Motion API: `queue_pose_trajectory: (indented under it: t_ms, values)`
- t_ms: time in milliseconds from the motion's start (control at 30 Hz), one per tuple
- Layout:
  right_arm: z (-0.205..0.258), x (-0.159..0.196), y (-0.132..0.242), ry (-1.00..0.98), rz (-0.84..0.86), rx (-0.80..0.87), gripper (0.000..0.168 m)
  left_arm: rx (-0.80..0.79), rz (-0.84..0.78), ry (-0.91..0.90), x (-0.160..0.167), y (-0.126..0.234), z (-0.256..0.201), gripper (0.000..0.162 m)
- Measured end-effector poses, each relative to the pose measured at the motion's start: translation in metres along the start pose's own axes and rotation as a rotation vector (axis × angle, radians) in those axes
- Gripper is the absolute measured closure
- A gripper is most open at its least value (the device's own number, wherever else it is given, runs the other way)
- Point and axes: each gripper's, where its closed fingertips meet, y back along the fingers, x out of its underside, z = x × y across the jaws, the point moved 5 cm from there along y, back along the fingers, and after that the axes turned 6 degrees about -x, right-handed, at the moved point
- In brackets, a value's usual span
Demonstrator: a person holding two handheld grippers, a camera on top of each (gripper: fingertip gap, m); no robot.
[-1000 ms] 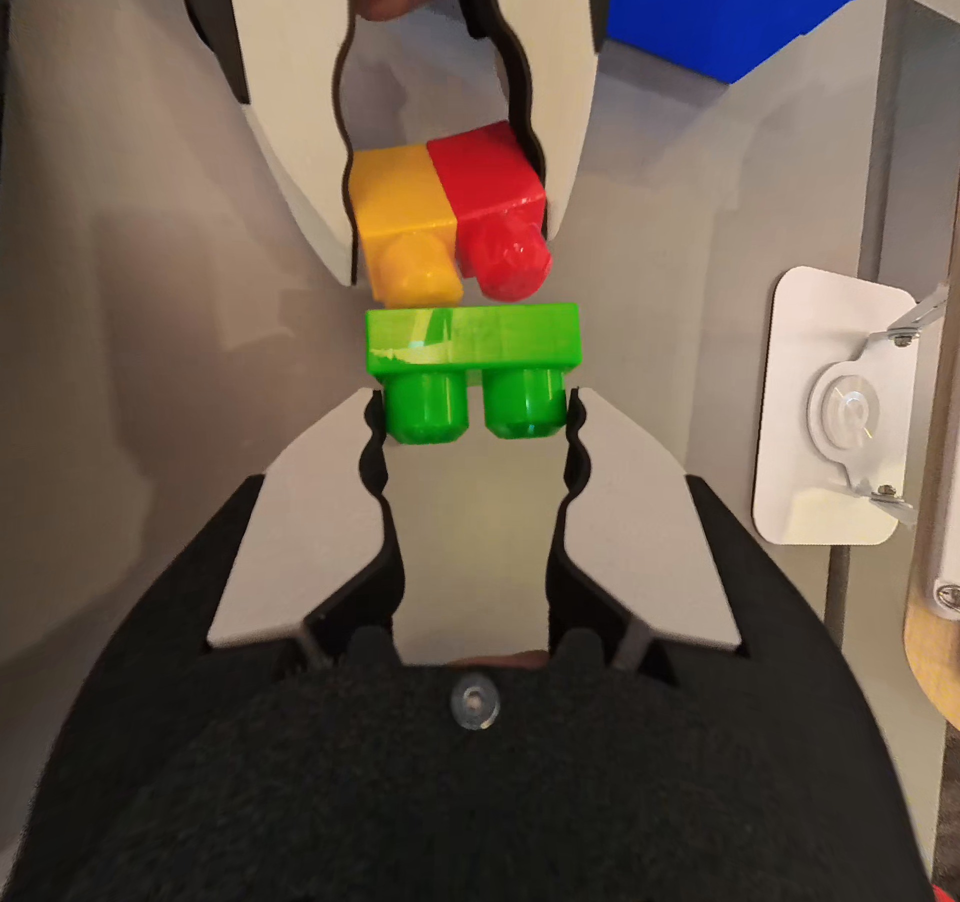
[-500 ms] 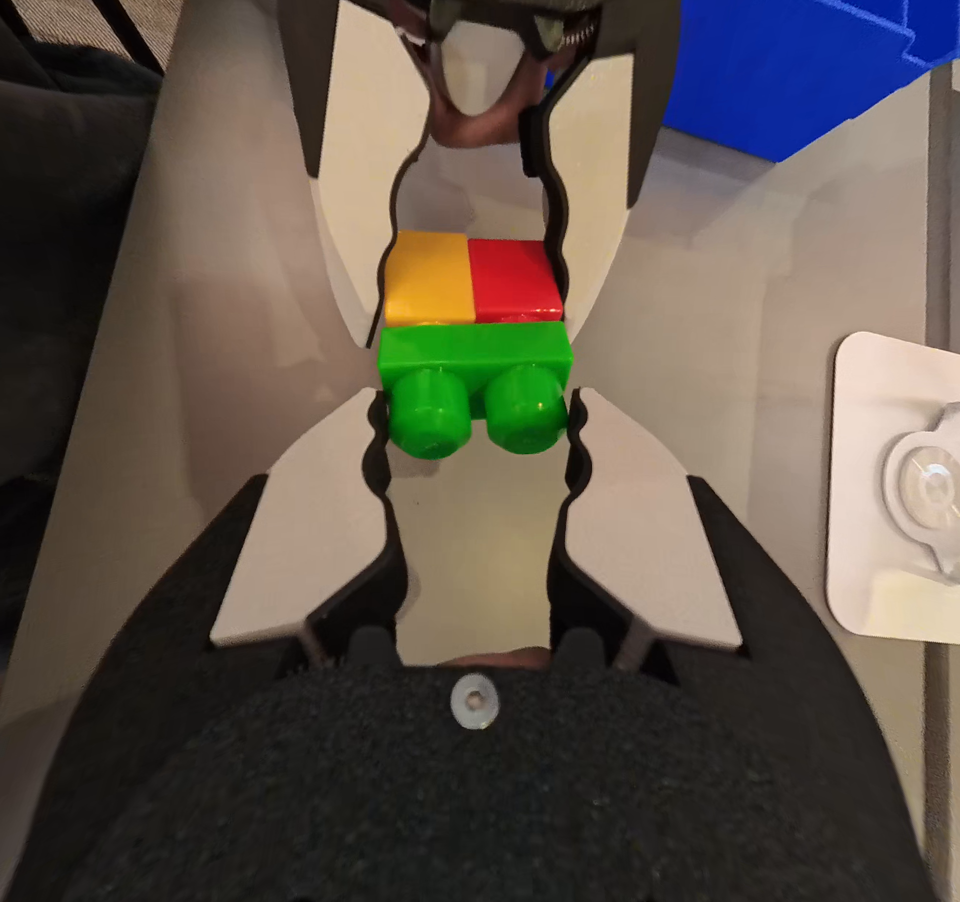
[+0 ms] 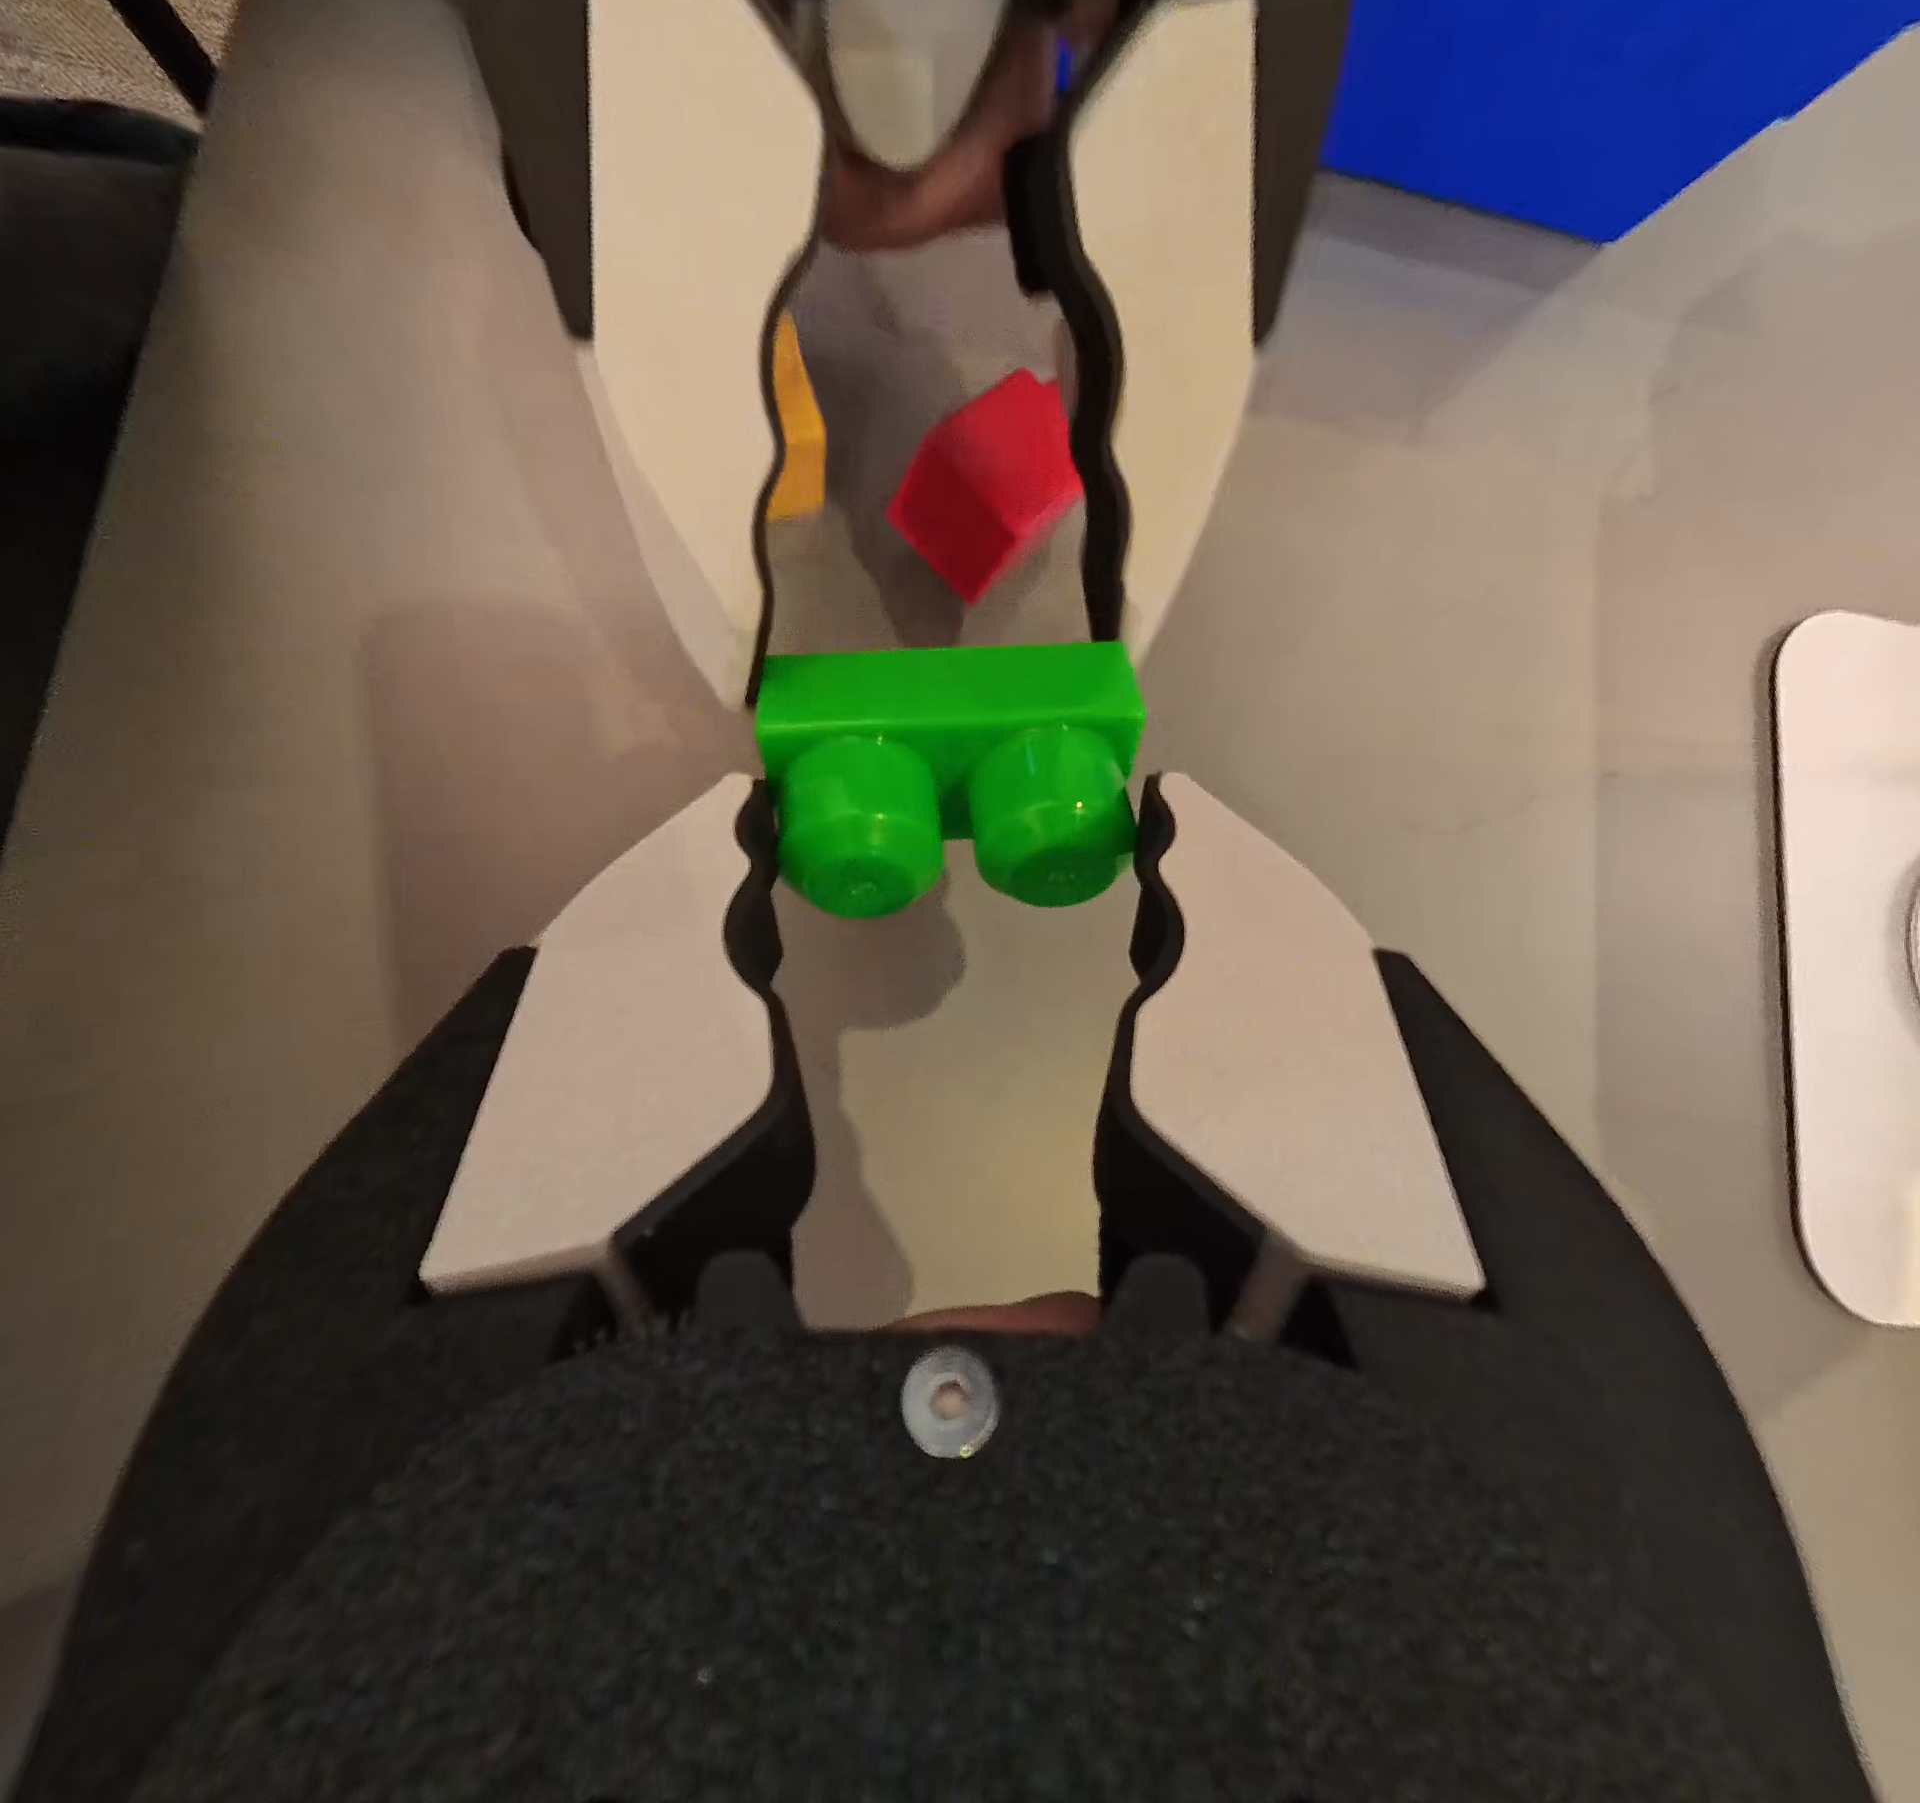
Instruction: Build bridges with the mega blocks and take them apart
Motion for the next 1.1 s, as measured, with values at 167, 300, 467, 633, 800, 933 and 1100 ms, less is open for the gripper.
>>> queue_pose_trajectory:
  t_ms: [167, 300, 467, 633, 800, 933, 1100]
  values:
    - [-0.001, 0.008, 0.015, -0.087, -0.110, 0.054, 0.102, -0.124, -0.072, 0.143, 0.015, 0.055, 0.010, 0.086]
    - [0.010, 0.013, 0.025, -0.143, -0.177, 0.169, 0.102, -0.319, -0.025, 0.246, 0.036, 0.096, -0.010, 0.075]
    - [0.024, 0.027, 0.016, -0.231, -0.261, 0.238, 0.102, -0.463, -0.020, 0.281, 0.046, 0.091, -0.051, 0.081]
    - [0.030, 0.038, 0.006, -0.307, -0.258, 0.249, 0.102, -0.489, 0.028, 0.373, 0.071, 0.082, -0.058, 0.081]
    - [0.008, 0.043, 0.010, -0.284, 0.039, 0.280, 0.101, -0.491, 0.082, 0.380, 0.080, 0.077, -0.055, 0.081]
    - [-0.028, 0.037, 0.006, -0.226, 0.278, 0.205, 0.101, -0.470, 0.136, 0.350, 0.089, 0.063, -0.054, 0.082]
    - [-0.058, 0.045, -0.013, -0.216, 0.362, 0.109, 0.101, -0.461, 0.137, 0.349, 0.099, 0.049, -0.050, 0.085]
